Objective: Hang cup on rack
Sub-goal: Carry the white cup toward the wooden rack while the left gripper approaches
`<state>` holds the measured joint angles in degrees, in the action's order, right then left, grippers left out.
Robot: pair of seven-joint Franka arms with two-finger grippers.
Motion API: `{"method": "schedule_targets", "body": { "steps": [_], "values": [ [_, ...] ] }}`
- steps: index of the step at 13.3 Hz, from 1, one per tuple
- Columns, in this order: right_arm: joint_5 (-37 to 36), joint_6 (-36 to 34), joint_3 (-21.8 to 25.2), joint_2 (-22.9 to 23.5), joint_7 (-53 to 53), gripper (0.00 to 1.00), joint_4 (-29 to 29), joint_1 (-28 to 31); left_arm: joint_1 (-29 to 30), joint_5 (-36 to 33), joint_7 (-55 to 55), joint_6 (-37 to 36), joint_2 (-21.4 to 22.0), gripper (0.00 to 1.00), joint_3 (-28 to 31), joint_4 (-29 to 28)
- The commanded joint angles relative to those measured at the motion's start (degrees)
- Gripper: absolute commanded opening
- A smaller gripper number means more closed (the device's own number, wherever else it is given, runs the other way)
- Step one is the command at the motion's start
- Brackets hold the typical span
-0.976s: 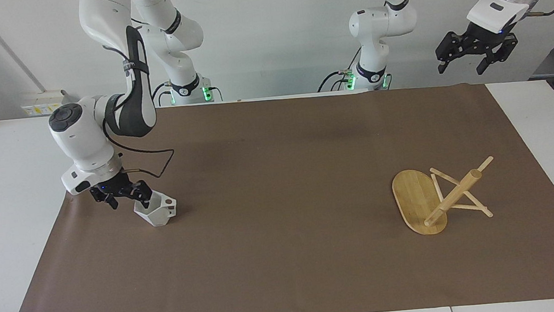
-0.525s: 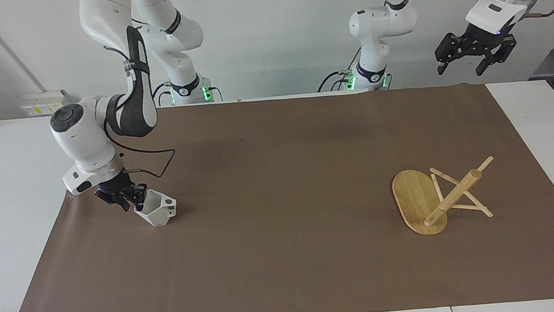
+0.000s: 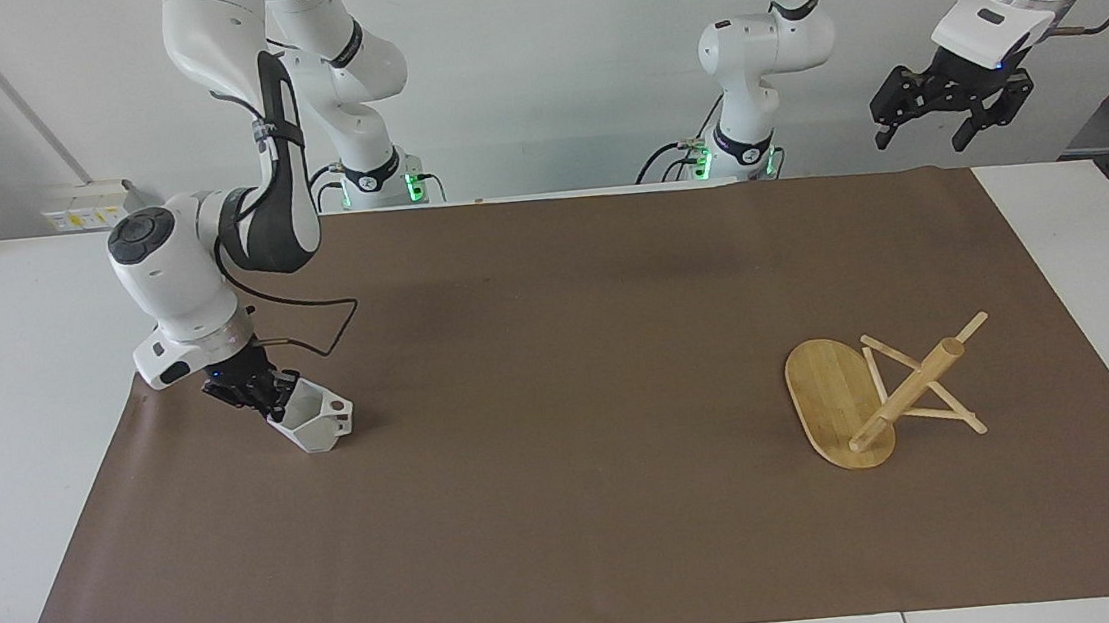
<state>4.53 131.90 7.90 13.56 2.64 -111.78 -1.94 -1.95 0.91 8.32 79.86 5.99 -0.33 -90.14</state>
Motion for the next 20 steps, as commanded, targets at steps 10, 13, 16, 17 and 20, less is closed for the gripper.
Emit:
{"method": "schedule_targets", "body": {
  "steps": [10, 13, 16, 17, 20],
  "values": [
    [11.02, -18.61, -5.33, -0.81, -4.03, 0.00, 17.29, 0.35, 1.34, -0.91, -0.84, 1.53, 1.66, 1.00, 0.07, -2.15],
    [13.21, -17.21, -12.18, -2.57, -11.34, 0.00, 18.52, 0.35, 1.34, -0.47, -2.51, 1.44, 1.66, 1.00, 0.07, -2.15],
    [21.36, -14.84, -16.32, -3.27, -15.45, 0.00, 19.58, 0.35, 1.43, 1.37, -4.44, 1.44, 1.57, 1.00, 0.15, -2.23],
    [23.31, -13.44, -17.73, -3.45, -18.17, 0.00, 19.58, 0.35, 1.43, 2.16, -5.32, 1.35, 1.49, 1.00, 0.15, -2.23],
    [23.51, -12.72, -22.03, -3.80, -18.64, 0.00, 19.67, 0.35, 3.09, 6.37, -9.18, 1.09, 1.05, 1.00, 0.15, -2.41]
  ]
}}
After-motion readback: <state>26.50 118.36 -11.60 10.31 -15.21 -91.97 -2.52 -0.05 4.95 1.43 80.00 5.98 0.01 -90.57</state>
